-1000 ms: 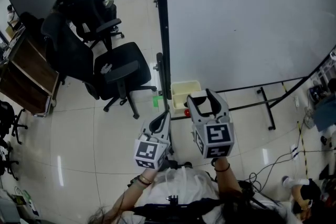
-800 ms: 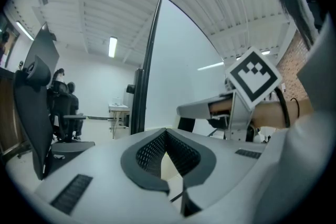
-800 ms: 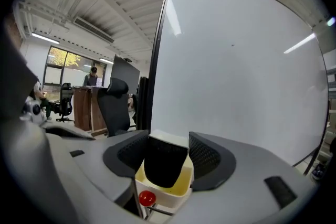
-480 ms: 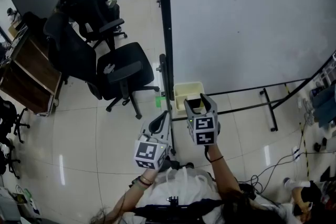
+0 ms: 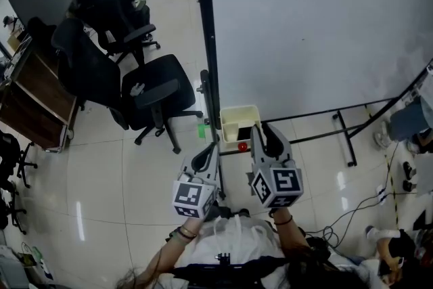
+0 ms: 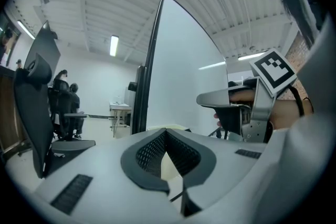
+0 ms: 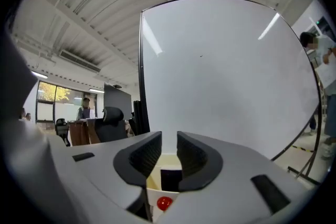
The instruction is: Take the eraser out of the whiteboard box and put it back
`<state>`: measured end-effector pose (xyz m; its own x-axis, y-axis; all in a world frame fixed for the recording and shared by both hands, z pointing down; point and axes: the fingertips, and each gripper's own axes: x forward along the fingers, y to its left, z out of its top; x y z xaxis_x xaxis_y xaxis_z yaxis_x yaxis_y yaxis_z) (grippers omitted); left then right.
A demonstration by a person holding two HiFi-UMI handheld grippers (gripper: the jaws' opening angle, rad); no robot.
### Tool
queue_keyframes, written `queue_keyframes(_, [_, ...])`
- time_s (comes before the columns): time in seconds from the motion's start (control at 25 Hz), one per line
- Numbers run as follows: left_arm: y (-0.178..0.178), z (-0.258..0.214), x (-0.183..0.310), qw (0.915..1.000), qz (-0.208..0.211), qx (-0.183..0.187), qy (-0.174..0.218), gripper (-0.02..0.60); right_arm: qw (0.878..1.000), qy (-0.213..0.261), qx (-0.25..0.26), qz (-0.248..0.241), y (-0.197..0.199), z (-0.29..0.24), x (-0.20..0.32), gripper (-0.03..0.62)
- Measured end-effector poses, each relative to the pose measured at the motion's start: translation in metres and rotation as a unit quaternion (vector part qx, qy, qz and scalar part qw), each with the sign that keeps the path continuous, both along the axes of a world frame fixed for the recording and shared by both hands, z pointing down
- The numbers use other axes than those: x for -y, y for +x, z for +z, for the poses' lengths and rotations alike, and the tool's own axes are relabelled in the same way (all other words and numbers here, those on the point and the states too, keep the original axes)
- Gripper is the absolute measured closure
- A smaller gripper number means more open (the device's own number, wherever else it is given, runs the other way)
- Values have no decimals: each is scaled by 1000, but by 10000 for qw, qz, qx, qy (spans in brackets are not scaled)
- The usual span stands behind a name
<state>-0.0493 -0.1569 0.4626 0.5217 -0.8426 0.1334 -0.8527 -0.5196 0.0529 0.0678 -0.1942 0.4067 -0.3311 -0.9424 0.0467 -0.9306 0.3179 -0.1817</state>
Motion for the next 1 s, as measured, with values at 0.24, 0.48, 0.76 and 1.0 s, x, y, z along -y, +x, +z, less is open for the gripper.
queue_keyframes(0.24, [3,2,-1,10000,23,-6,26,597,9983,-537,-124,-195,-8,13,-9,589])
queue_keyframes(0.48, [-2,1,-3,10000,-70,10,42,597,9978,-457,-266,-389,-17,14,-10,589])
queue_keyframes(0.76, [0,-2,-6,10000,-39,9,57,597,9961,-550,-574,-388,-19,19,-13,589])
queue_keyframes(1.0, [2,-2,-8,10000,18,4,30,597,9958,-502,-636,-432,-19,21,-14,589])
